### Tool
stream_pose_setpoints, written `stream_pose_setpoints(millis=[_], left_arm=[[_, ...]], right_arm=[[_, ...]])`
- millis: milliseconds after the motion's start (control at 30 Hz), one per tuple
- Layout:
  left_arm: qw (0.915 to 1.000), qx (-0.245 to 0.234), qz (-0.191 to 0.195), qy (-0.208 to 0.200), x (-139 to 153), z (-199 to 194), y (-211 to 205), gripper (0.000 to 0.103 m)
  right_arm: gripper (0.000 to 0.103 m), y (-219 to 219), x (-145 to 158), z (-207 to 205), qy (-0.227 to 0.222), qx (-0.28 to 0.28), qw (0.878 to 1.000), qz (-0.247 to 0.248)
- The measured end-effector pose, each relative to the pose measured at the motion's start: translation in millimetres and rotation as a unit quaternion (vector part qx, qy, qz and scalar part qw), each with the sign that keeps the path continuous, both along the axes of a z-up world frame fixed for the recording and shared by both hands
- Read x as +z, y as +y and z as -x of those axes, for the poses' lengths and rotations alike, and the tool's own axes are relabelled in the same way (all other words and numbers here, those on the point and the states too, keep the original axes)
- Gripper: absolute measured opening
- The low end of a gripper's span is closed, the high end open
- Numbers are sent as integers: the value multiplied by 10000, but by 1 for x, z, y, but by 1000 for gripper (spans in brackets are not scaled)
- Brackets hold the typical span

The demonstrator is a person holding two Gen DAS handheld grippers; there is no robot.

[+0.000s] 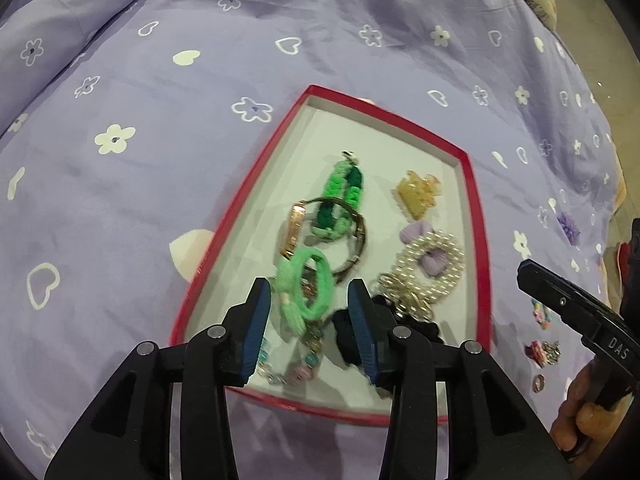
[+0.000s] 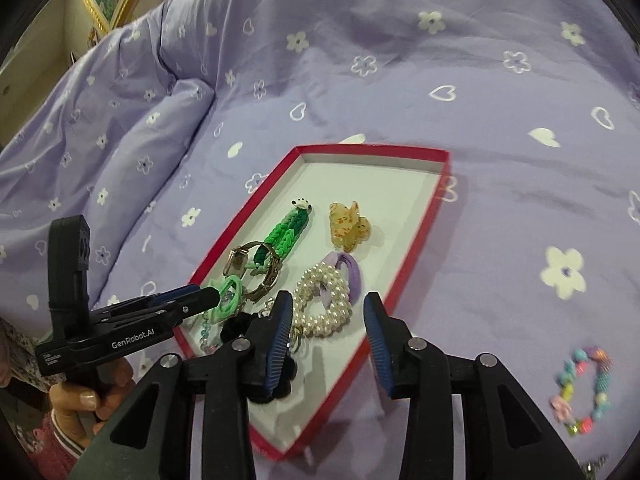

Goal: Organize jewelry
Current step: 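Move both open tools back toward the heart clip and beaded bracelet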

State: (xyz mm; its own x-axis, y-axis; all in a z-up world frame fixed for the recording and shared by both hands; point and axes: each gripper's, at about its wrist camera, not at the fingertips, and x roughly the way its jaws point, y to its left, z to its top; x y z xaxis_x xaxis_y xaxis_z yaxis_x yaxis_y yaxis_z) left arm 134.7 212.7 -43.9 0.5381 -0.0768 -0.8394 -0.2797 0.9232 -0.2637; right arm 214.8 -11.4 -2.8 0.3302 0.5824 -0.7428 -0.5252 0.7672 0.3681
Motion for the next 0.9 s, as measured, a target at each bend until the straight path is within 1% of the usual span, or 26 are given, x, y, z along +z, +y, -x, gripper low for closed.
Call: stream_pose_setpoints(millis=[367, 667, 900], left_arm=[[9998, -132, 127, -84, 18, 21, -29, 38], [9985, -463, 270, -102, 22, 34, -67, 38], [9967, -760, 239, -136, 27, 39, -94, 38]], right_arm=[[40, -57, 13, 27, -63, -342, 9993, -121], [42, -110, 10, 45, -30, -793, 9968, -51], [43, -153, 7, 61, -4, -1120, 9937, 2]])
